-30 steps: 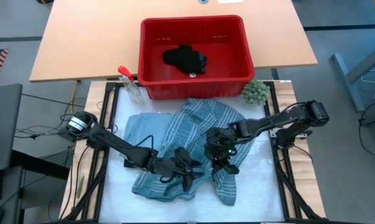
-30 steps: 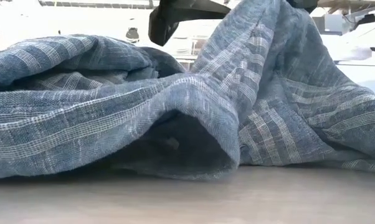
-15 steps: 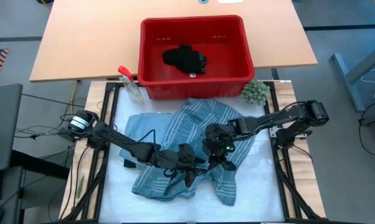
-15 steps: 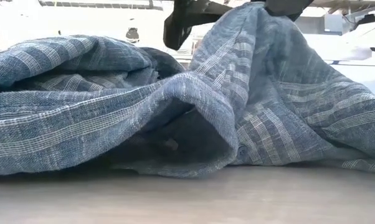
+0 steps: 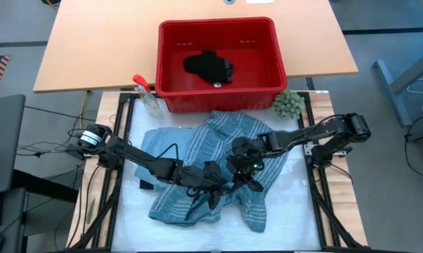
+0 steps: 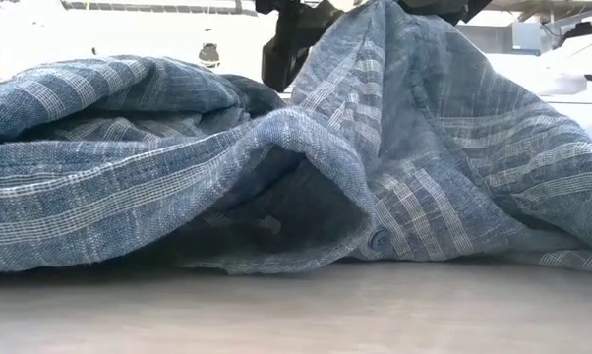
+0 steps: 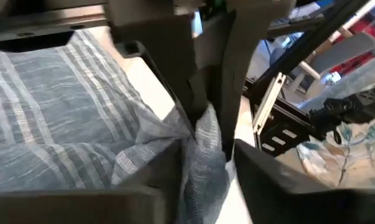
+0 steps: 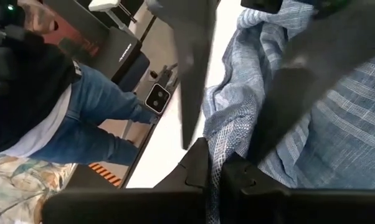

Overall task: Fold Laundry from Bin
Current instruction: Fold the light blue polo shirt

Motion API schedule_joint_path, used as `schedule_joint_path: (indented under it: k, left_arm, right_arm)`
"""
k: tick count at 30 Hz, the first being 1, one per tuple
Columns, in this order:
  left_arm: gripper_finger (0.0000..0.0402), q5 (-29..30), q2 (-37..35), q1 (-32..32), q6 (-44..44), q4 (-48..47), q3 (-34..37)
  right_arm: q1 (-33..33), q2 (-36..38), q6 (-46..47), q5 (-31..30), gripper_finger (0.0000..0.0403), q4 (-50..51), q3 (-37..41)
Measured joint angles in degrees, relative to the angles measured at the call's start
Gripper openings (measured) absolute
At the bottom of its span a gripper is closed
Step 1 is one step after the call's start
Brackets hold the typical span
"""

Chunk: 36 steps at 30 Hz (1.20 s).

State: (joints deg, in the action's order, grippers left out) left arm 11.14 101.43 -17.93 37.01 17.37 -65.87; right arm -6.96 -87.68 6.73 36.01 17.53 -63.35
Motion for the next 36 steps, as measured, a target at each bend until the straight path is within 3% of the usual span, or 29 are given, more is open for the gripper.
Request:
schedule_joint_path:
  k: [2, 4, 6, 10, 15, 18, 22, 24, 28, 33, 36]
  left_arm:
    - [0.0049, -0.4, 0.0, 0.0, -1.0, 0.2, 0.0]
    - [0.0016, -0.4, 0.0, -0.2, -1.2, 0.3, 0.0]
    - [0.0008, -2.0, 0.0, -0.2, -0.8, 0.9, 0.0]
    - [0.0002, -7.8, -1.3, -1.0, 1.2, 2.3, 0.0]
    - [0.0000, -8.7, -6.8, -4.5, 2.0, 2.8, 0.0]
    - [0.0000, -7.9, -10.6, -7.5, 2.5, 1.7, 0.0]
    - [0.0000, -7.1, -14.4, -12.1, 3.1, 0.4, 0.0]
    - [0.0000, -5.4, -15.5, -14.0, 3.4, -1.6, 0.0]
    - [0.0000, -4.5, -15.7, -16.3, 8.3, -5.5, 0.0]
    - [0.0000, -5.8, -15.8, -19.6, 13.9, -11.0, 0.0]
    - [0.0000, -3.2, -17.0, -22.4, 17.2, -16.2, 0.0]
  right_arm:
    - [0.0, 0.0, 0.3, 0.6, 0.0053, 0.1, 0.0]
    - [0.3, 0.0, 0.1, 1.9, 0.0069, 0.5, 0.0]
    - [1.3, 0.5, -1.3, 3.8, 0.0087, 3.0, -0.6]
    - [5.9, 4.1, -8.1, 4.3, 0.0120, 20.4, -4.4]
    - [13.4, 13.2, -7.5, -6.1, 0.0142, 36.3, -1.2]
    - [16.2, 19.2, -8.2, -12.2, 0.0147, 37.2, 5.0]
    - [14.6, 24.9, -20.9, -13.1, 0.0148, 38.6, 13.3]
    - [13.6, 25.8, -22.7, -14.9, 0.0149, 37.3, 15.1]
    - [12.3, 23.8, -23.3, -19.5, 0.0149, 36.9, 14.1]
    - [9.2, 17.2, -23.2, -19.8, 0.0149, 37.0, 14.2]
    - [6.2, 12.7, -23.2, -20.2, 0.0149, 37.2, 14.2]
